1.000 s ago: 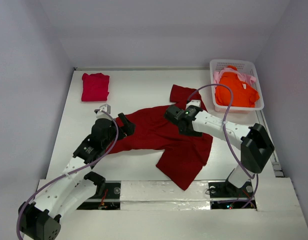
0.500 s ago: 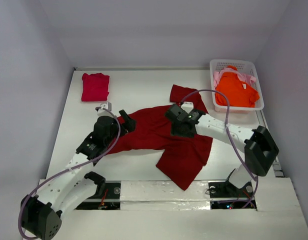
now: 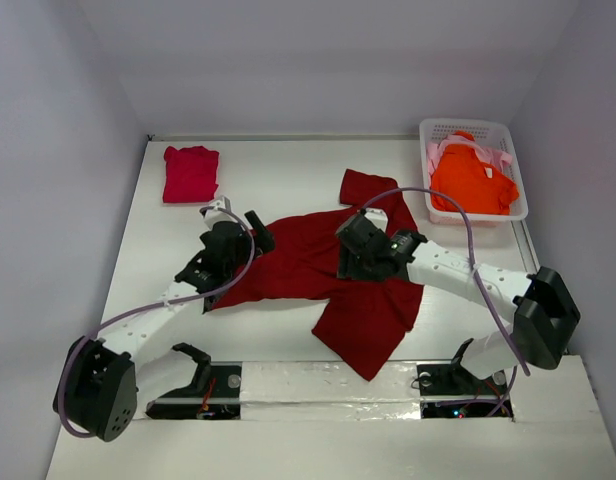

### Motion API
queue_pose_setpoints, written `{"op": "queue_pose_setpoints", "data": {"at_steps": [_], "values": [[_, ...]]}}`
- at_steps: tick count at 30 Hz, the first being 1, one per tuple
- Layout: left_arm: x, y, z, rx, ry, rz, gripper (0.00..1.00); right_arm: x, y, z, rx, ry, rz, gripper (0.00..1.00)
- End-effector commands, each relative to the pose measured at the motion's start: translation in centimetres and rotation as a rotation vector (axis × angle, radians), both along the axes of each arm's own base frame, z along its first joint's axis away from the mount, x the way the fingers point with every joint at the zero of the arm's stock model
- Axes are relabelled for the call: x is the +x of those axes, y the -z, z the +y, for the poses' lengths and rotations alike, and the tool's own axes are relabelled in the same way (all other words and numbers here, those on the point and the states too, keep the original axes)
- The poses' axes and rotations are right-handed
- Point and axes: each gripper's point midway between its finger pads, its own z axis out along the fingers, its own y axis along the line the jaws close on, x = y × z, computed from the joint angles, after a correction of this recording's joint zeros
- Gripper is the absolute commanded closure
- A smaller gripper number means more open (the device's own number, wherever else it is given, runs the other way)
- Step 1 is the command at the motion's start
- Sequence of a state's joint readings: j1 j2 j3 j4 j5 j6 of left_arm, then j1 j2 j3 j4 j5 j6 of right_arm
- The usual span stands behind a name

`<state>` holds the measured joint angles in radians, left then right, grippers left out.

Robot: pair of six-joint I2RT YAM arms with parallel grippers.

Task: Fold and stack the t-shirts
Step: Flatten the tshirt out

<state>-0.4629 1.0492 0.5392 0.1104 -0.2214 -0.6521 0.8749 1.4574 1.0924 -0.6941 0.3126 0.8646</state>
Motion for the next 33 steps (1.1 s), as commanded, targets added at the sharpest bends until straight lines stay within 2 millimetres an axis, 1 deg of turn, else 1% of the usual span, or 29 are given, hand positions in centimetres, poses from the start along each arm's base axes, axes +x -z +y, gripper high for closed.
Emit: {"op": "queue_pose_setpoints", "data": {"at_steps": [1,3,4,5,6,8,11,12,16,17,18,19,21,24,25,26,31,33], "values": [[3.1,-3.0,1.3,-0.026,-0.098,-0.106,0.01,0.0,-0.2,1.3,0.043,-0.021,-0.016,0.35],[3.6,-2.6,1.9,-0.014,-0.115,-0.088,0.01,-0.1,-0.1,1.2,0.038,-0.022,-0.013,0.35],[4.0,-2.9,2.3,-0.011,-0.129,-0.087,0.01,-0.1,0.0,1.1,0.031,-0.020,-0.013,0.35],[4.4,-2.2,3.0,0.004,-0.152,-0.064,0.01,-0.3,0.0,1.2,0.028,-0.026,-0.012,0.35],[4.7,-2.3,3.5,0.015,-0.167,-0.053,0.01,-0.4,0.2,1.1,0.021,-0.025,-0.009,0.35],[5.2,-2.0,5.1,0.035,-0.217,-0.040,0.01,-0.4,0.1,1.0,0.019,-0.023,-0.009,0.35],[5.4,-2.1,6.2,0.033,-0.247,-0.043,0.01,-0.5,-0.1,1.1,0.031,-0.023,-0.010,0.35],[5.5,-2.0,6.9,0.032,-0.264,-0.043,0.01,-0.5,-0.2,1.1,0.035,-0.023,-0.009,0.35],[5.6,-1.0,8.2,0.028,-0.292,-0.020,0.01,-0.9,-0.3,1.4,0.044,-0.029,-0.004,0.35],[5.6,-0.6,8.1,0.030,-0.286,-0.009,0.01,-0.9,-0.3,1.4,0.044,-0.030,-0.003,0.35],[5.6,-0.3,8.6,0.030,-0.295,0.000,0.01,-0.9,-0.2,1.4,0.042,-0.028,-0.002,0.35],[5.6,0.0,8.6,0.024,-0.289,0.010,0.01,-1.1,-0.2,1.6,0.043,-0.036,-0.002,0.35],[5.6,0.3,8.4,0.019,-0.282,0.013,0.01,-1.1,-0.1,1.5,0.037,-0.033,0.000,0.35],[5.4,1.4,8.6,0.027,-0.289,0.031,0.01,-1.2,-0.1,1.4,0.031,-0.032,0.002,0.35],[5.4,1.7,8.9,0.028,-0.296,0.042,0.01,-1.2,-0.1,1.3,0.032,-0.030,0.002,0.35],[5.5,2.2,8.8,0.030,-0.290,0.056,0.01,-1.2,-0.2,1.3,0.031,-0.028,0.001,0.35],[5.9,3.2,8.2,0.013,-0.274,0.072,0.01,-1.4,-0.4,1.0,0.033,-0.020,0.002,0.35],[6.0,3.8,8.5,0.018,-0.282,0.090,0.01,-1.5,-0.3,0.9,0.032,-0.018,0.004,0.35]]}}
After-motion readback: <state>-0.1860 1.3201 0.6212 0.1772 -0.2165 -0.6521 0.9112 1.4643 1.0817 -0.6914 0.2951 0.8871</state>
